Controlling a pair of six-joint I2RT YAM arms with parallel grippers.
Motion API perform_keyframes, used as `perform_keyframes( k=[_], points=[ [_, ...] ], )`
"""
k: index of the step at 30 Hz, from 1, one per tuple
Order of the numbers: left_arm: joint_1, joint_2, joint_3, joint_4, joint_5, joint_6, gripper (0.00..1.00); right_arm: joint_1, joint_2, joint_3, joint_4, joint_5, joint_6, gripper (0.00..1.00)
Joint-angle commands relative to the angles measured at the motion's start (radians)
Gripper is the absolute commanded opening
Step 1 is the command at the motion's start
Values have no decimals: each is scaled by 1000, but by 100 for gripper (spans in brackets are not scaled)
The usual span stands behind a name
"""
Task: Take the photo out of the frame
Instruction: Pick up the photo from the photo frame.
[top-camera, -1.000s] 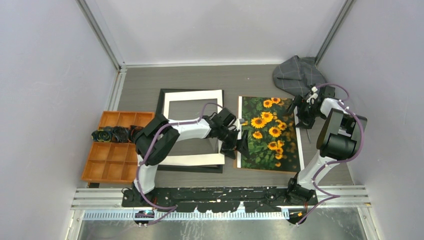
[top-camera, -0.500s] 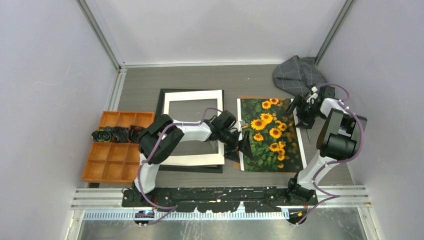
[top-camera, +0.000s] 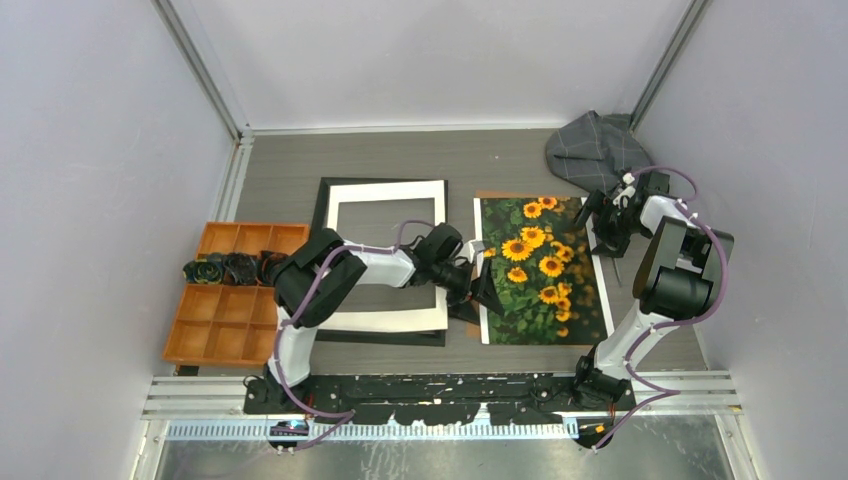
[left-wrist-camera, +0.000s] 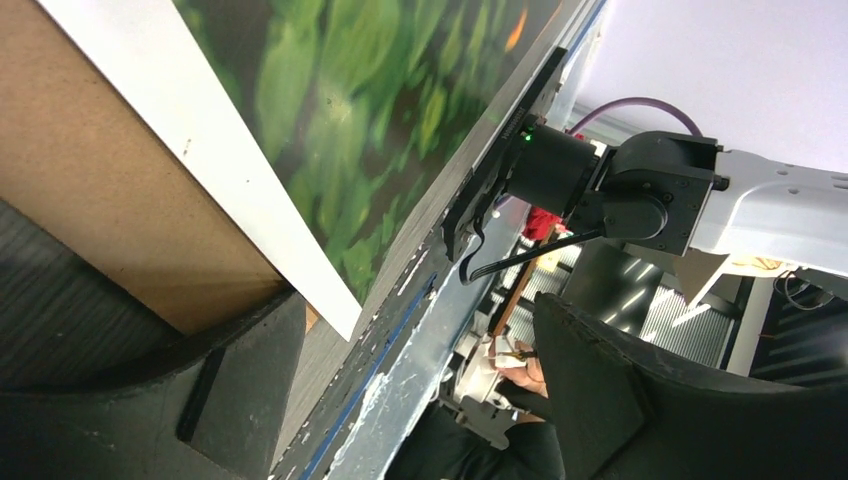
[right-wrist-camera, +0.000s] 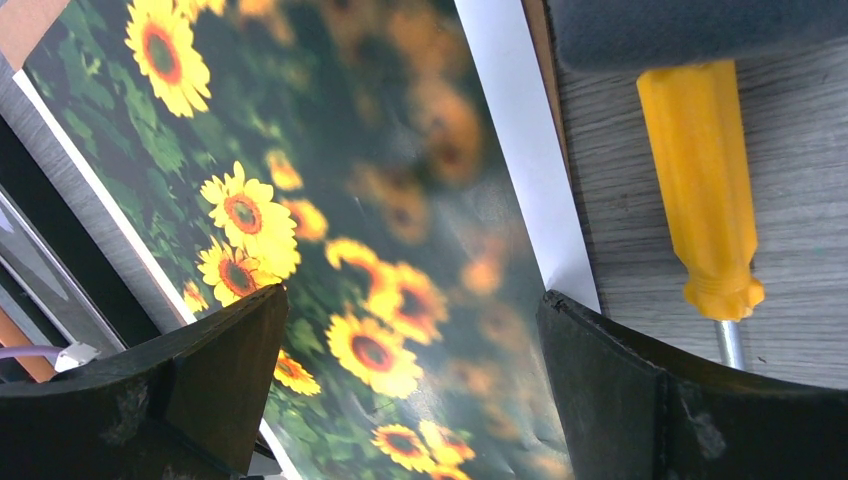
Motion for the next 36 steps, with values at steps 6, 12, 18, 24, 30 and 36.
perform_keyframes(
  k=[6,12,18,24,30,36],
  points=[
    [42,-35,-129,246,-91,-124,86,5,32,13,17,50,-25,100],
    [45,-11,-124,268,-119,-113,86,5,34,13,20,50,-25,100],
    [53,16,-112,299,-142,-104,86,4,29,13,20,45,-25,100],
    [77,48,-59,311,-152,-58,82,4,34,13,20,41,-22,100],
    [108,129,21,352,-142,-41,76,5,35,14,19,33,-20,100],
    [108,169,69,356,-146,-29,64,5,33,15,19,28,-18,100]
  ],
)
